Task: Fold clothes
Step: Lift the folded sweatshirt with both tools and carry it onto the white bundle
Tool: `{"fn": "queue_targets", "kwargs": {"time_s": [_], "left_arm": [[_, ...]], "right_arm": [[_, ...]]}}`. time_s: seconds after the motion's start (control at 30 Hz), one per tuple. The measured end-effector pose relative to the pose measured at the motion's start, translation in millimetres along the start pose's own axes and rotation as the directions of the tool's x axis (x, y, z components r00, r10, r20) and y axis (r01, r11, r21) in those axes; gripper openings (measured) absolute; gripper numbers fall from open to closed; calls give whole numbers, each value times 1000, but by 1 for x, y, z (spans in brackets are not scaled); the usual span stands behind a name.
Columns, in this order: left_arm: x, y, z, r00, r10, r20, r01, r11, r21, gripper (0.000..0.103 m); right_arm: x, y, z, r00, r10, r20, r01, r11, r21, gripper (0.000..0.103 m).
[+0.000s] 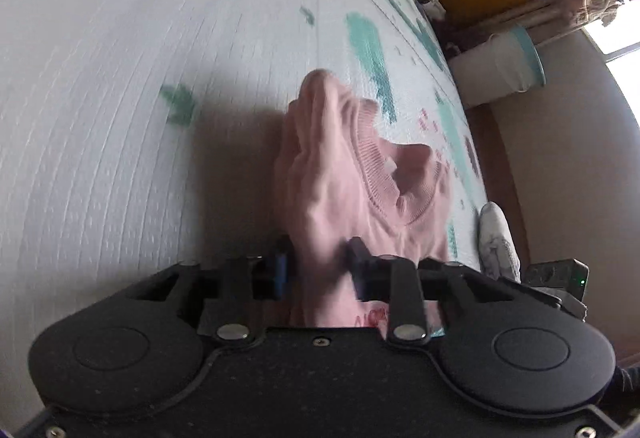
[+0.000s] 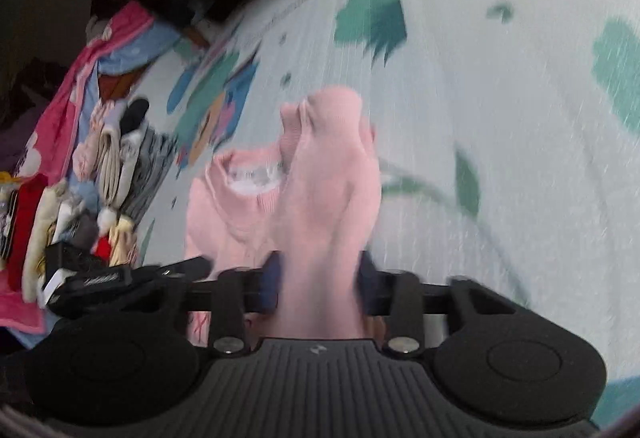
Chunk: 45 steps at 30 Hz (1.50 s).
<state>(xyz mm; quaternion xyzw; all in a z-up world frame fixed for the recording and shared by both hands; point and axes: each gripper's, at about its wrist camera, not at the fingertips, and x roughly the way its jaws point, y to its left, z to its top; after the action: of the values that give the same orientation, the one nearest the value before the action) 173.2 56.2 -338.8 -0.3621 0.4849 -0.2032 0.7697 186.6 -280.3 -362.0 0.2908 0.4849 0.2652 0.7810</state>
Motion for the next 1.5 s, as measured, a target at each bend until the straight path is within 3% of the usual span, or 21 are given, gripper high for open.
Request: {"fn": "queue_targets", "kwargs": {"time_s": [0.07,0.13,0.17,0.2,0.23,0.27,0.3,0.4,0.47,0.53,0.57,0.6,0.73,0.83,1.0,1.17,1.3,1.5], "left_arm": [[-1,2,-4,999,-17,-43,15,999,-37,25],[-8,-2,-6,996,-20,-89,22,999,28,28],[-14,-8,-7,998,11,-66,-4,994,107,33],[-18,-14,-8,999,36,-25,-31,985,169,47],[-20,-15,-7,999,35,8,-36,983,178,51],[-19,-14,-6,1000,19,19,-22,988,155,51],[-16,-13,-5,1000,10,19,-12,991,136,53],[-4,-20,-7,999,23,29,-29,980,199,53],[0,-19,-8,999,19,41,-26,984,177,52],[-1,-15,-9,999,23,37,-28,987,159,33],[-1,-13,-9,999,22,30,-26,990,140,31],[0,-11,-10,999,19,27,-22,994,106,28],[1,-10,-9,1000,12,-12,-12,1000,8,22],[-3,-18,-3,998,27,-50,-27,1000,10,21],[11,-48,11,991,30,-130,-22,998,64,21],[49,-108,31,982,0,-188,31,986,162,20],[90,-167,43,971,-26,-238,88,963,255,20],[156,-264,49,942,-27,-335,178,886,429,20]], "right_arm": [[-5,0,-6,999,17,-28,-16,1000,20,36],[-16,1,-11,1000,6,-24,-6,1000,10,36],[-22,2,-13,1000,-12,3,12,1000,-5,37],[-26,2,-13,999,-16,32,16,1000,-5,42],[-30,2,-13,998,-21,62,21,1000,-4,49],[-32,2,-12,996,-23,87,24,1000,-3,61],[-29,2,-11,996,-19,90,20,1000,-7,61],[-10,8,-8,998,-19,56,22,999,-43,61],[-5,12,-13,997,-28,69,32,998,-61,61],[-4,14,-12,997,-36,68,39,998,-48,57],[-3,14,-12,997,-40,62,42,998,-40,36],[0,13,-12,998,-41,44,42,999,-23,31],[1,3,-17,999,-6,47,2,997,77,25],[-6,1,-20,998,35,44,-39,995,96,23],[-41,-6,-26,986,125,110,-142,977,159,22],[-89,-32,-21,961,123,246,-176,963,203,22],[-136,-56,-11,929,86,360,-174,960,221,22],[-213,-87,8,847,27,531,-165,963,213,22]]}}
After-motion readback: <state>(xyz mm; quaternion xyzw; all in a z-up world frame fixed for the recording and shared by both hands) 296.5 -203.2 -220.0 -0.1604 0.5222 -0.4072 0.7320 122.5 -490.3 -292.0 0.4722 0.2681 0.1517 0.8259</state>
